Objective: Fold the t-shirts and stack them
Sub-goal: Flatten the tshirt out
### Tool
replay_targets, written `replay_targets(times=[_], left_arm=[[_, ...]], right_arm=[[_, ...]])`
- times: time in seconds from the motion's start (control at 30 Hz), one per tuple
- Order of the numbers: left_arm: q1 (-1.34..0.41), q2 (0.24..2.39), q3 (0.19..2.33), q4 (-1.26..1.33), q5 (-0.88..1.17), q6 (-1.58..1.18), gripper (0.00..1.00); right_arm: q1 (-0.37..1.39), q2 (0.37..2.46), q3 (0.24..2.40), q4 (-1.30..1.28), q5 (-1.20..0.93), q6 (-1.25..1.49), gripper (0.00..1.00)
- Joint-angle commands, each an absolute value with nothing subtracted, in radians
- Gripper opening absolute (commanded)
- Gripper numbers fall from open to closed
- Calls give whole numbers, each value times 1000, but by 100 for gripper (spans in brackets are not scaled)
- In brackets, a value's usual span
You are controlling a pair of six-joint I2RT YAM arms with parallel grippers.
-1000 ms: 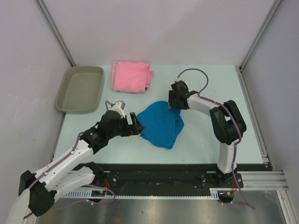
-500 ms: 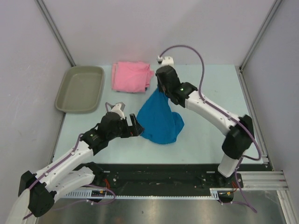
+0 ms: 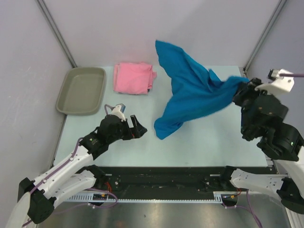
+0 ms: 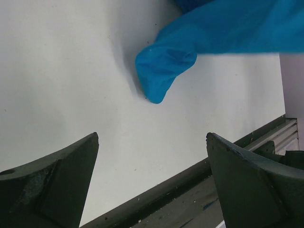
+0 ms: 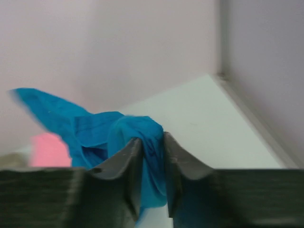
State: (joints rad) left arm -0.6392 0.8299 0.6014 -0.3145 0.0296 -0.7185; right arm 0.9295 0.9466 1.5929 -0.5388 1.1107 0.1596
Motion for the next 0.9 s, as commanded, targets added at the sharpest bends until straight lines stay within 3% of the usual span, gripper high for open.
replay_targets(times=[0.0,0.03,0.13,0.37,0.57,0.7,0.87], left_arm=[[-644,828,597,-255,37,-738,100],[-644,836,595,-247,43,-739,100],[-647,888,603,-210,74,-750,100],[-733,1035,653,-160,77,-747,100],[-747,1233,745,-155,71,-735,100],[-746,1382,857,-254,8,-768,100],[-742,1485,854,-175,31,-856,100]], right_arm=[[802,913,1480,-1153,1358,650,57],[745,908,1450,-1169,1327,638,99],[560,926,1445,-1097,1126,523,100],[552,992,1393,-856,867,396,100],[537,1257,1353,-680,487,385,100],[538,1457,1347,-571,364,391,96],[532,1658,1347,-495,304,414,89]])
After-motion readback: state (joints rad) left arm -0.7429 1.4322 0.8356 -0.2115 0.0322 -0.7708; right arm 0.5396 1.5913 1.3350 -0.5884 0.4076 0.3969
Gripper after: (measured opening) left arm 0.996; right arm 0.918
